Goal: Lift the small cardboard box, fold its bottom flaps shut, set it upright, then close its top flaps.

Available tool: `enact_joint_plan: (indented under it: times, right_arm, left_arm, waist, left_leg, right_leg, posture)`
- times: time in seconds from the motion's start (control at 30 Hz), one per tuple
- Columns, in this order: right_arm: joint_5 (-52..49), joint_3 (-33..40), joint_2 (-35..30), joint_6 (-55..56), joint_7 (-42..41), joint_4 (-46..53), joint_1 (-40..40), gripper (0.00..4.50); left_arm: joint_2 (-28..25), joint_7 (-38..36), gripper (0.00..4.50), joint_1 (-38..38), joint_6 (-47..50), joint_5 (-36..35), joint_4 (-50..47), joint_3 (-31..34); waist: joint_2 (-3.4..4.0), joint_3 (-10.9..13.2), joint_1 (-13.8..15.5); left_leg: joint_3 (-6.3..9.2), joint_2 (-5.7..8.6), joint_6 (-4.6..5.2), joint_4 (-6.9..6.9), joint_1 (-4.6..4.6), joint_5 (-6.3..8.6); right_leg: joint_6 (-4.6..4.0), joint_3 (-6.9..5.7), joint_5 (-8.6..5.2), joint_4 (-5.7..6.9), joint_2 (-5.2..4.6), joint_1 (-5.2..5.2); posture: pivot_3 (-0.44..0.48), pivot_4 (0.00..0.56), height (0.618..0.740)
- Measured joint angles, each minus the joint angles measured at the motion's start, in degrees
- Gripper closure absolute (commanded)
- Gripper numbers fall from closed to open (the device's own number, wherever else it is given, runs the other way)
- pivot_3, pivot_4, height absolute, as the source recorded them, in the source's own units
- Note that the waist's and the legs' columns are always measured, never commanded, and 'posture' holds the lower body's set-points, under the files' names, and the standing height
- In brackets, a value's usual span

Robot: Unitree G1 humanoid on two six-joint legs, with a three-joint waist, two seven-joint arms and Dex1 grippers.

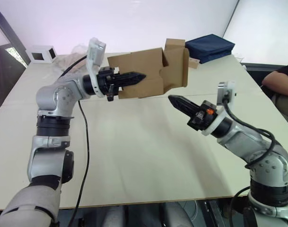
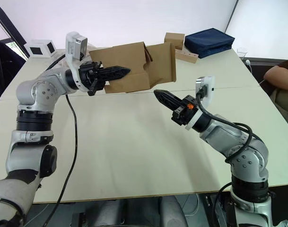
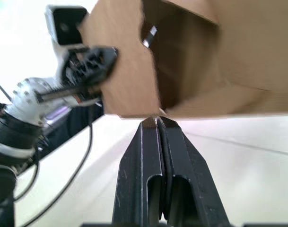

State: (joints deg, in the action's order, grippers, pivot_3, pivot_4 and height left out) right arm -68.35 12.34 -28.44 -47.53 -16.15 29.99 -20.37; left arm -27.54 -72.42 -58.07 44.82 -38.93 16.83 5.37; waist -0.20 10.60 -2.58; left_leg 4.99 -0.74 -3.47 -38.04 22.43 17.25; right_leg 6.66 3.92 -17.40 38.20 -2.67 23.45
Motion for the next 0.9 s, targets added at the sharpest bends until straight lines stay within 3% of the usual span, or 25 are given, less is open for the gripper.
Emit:
enact_joint_plan:
  times: [0.9]
  right_arm:
    - [5.5, -2.9, 5.3, 5.6, -0.5, -4.2, -3.3, 4.49]
  left_arm:
    - [2.2, 0.4, 4.5, 1.3, 2.2, -0.6, -2.8, -0.2]
  waist:
    - [0.0, 0.0, 0.0]
  left_leg:
    - [-0.01, 0.01, -0.11, 0.0, 0.0, -0.06]
  right_leg:
    - [0.0, 0.0, 0.0, -0.01, -0.01, 0.0]
  posture:
    - [0.0, 0.15, 0.74]
